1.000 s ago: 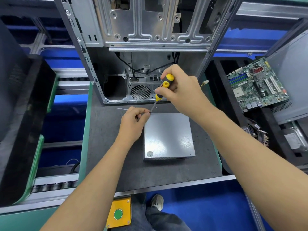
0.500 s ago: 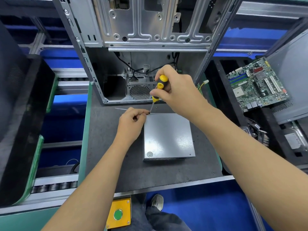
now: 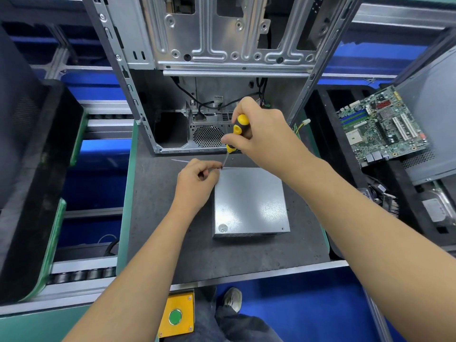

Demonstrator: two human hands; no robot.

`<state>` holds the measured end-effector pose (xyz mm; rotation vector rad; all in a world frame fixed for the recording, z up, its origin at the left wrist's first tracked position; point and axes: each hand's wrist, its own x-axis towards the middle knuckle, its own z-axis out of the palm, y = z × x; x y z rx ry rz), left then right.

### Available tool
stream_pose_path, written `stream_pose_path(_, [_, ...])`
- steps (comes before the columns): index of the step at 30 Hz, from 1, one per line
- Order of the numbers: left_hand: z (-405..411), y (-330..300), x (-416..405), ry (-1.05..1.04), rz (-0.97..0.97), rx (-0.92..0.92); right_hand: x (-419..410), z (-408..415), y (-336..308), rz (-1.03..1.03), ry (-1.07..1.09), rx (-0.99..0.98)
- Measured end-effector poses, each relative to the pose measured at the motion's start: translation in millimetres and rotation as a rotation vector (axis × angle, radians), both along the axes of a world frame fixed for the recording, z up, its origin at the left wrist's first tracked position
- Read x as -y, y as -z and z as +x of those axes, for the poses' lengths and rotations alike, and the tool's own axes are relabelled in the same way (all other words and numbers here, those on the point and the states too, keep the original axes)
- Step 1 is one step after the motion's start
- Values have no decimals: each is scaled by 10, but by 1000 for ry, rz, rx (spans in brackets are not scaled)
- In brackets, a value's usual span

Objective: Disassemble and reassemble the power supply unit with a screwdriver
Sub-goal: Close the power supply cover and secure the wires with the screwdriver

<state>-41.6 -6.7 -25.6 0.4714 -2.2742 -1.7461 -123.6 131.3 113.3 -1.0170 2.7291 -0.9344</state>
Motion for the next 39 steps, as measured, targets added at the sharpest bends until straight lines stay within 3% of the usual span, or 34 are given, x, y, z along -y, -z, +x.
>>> stream_pose_path(6, [-30, -27, -31, -13, -53, -1, 86, -33, -81, 305, -47, -173])
stream_pose_path(11, [-27, -6, -10, -15, -53, 3, 69, -73, -224, 358, -176, -8])
stream_pose_path(15, [-31, 62, 40, -169, 306, 121, 176, -38, -240, 629, -138, -211])
stream_pose_path(18, [-49, 107, 67, -285, 634, 195, 205, -33, -297, 638, -161, -107])
stream_pose_path(21, [-3, 142, 87, -281, 726, 208, 235, -85, -332, 639, -262, -77])
stream_pose_path(25, [48, 181, 128, -286, 847, 188, 293, -70, -346, 776, -153, -186])
stream_pose_path(28, [83, 226, 127, -318, 885, 200, 250, -115, -401, 724, -209, -32])
stream_pose_path(33, [105, 230, 143, -366, 691, 305, 315, -43, -350, 750, -127, -191])
stream_pose_path(35, [117, 221, 155, -358, 634, 319, 305, -49, -352, 692, -158, -92])
stream_pose_path(37, [125, 191, 167, -351, 685, 303, 295, -84, -386, 656, -201, 1])
stream_pose_path(39, [115, 156, 188, -336, 750, 284, 312, -84, -382, 691, -170, -46])
